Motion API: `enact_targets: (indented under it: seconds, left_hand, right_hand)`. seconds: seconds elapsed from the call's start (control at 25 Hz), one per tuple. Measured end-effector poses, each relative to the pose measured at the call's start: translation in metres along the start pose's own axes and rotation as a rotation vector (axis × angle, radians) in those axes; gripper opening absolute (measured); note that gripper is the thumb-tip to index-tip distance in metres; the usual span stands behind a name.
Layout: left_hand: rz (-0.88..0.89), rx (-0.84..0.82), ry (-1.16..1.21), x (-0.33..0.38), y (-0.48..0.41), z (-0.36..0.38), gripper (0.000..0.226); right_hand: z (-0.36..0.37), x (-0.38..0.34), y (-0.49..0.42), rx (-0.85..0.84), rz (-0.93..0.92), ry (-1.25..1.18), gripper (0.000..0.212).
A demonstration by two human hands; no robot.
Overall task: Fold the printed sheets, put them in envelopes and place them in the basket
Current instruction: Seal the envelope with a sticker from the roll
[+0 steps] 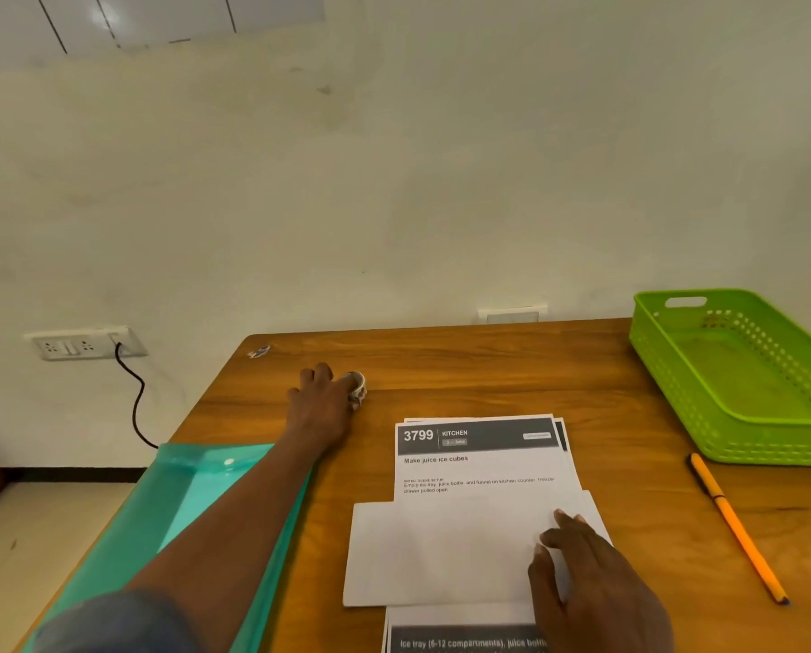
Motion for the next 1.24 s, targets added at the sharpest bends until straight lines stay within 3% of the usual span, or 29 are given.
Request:
enact_targets:
  seconds: [0.2, 0.36, 0.44, 0.56, 0.8, 1.04, 1.24]
  left_hand:
    - [-0.012, 0.091, 0.149, 0.002, -0.004, 0.000, 0.037]
    - [-0.090, 0.275, 0.761, 0.049, 0.030, -0.028, 0.028]
    - [-0.104, 0.283, 1.092, 0.087, 0.065, -0.035, 0.016]
    - [-0.084, 0.242, 1.437, 0.136, 0.113, -0.027, 0.020]
    - [-0.009, 0.240, 1.481, 0.178, 0.160, -0.005, 0.046]
    - [0.119, 0.261, 1.213, 0.180, 0.172, 0.000, 0.022]
    - [0.170, 0.268, 1.191, 0.182, 0.175, -0.001, 0.013]
  right_hand:
    - [0.003, 0.002, -0.005, 0.031, -0.029, 0.006, 0.069]
    - [-0.005, -0.001, -0.002, 0.033, 0.012, 0.010, 0.061]
    - [-0.012, -0.005, 0.000, -0.006, 0.054, 0.019, 0.047]
    - [-0.019, -0.011, 0.003, -0.102, 0.059, 0.049, 0.042]
    - [-0.022, -0.011, 0.004, -0.188, 0.038, -0.095, 0.036]
    - [-0.024, -0.019, 0.009, -0.157, -0.137, -0.077, 0.037]
    - [-0.022, -0.017, 0.008, -0.101, -0.173, -0.064, 0.028]
Point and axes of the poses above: each hand's wrist, its own y-axis away from the middle knuckle, its own z-axis out of the palm, x = y × z, the point moved 5 cm from there along -y, towards the middle knuckle, and after that the axes turned 15 degrees about z, right-handed, at the moved point
